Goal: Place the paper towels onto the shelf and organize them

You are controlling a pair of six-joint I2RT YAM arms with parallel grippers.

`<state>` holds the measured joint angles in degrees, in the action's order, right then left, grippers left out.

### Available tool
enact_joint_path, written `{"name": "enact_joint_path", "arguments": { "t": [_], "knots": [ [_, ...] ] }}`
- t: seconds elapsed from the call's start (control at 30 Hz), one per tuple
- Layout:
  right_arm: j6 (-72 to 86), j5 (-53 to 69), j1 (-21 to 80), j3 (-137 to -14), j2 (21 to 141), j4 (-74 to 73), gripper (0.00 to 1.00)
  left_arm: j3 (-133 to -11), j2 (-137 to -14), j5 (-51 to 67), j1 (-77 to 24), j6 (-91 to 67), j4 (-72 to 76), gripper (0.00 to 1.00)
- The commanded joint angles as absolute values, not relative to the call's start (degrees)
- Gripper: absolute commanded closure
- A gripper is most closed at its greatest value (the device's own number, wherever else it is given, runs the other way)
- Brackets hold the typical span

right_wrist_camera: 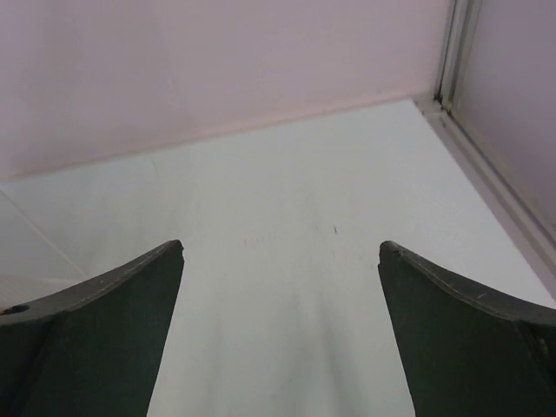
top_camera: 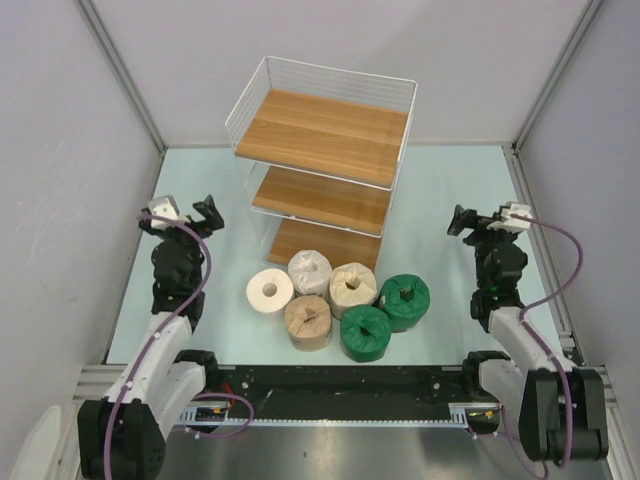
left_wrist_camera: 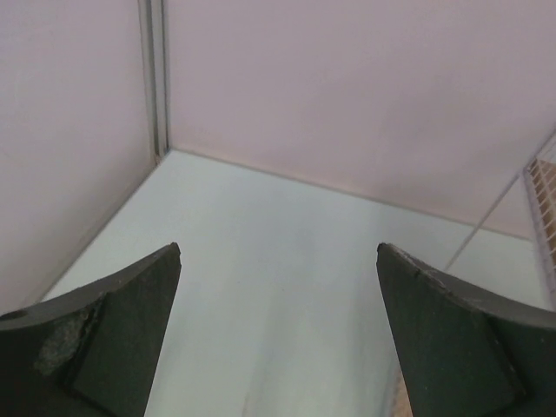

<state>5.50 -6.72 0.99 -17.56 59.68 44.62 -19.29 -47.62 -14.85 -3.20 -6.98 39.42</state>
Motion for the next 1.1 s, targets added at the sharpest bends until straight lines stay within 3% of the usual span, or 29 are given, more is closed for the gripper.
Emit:
{"name": "enact_joint_path", "arguments": {
  "t": [0.0,0.2,0.33,0.6,0.8,1.07],
  "knots": [
    [12.6,-10.3,1.3,-21.6,50.2,37.7,0.00,-29.9,-47.5,-13.5,-3.4,-17.1,15.9,0.00],
    [17.5,-6.8,1.5,-27.6,36.7,23.8,0.00,-42.7,-51.1,-5.7,-3.3,-28.5,-3.1,0.00],
    [25.8,-9.2,0.7,-31.7,31.9,13.3,0.00,-41.7,-49.1,-1.7,-3.3,-31.5,-5.6,0.00],
    [28.9,-3.9,-2.2,-42.0,36.6,-5.0,0.00,-38.8,-38.8,-0.4,-2.5,-34.9,-9.0,0.00],
    [39.7,4.5,-4.1,-41.8,37.1,-9.8,0.00,-38.1,-34.5,7.6,-2.5,-35.1,-14.7,0.00],
    [43.7,9.0,-2.2,-42.2,40.8,-19.1,0.00,-34.8,-25.2,3.8,-4.0,-29.3,-22.5,0.00]
  ]
}}
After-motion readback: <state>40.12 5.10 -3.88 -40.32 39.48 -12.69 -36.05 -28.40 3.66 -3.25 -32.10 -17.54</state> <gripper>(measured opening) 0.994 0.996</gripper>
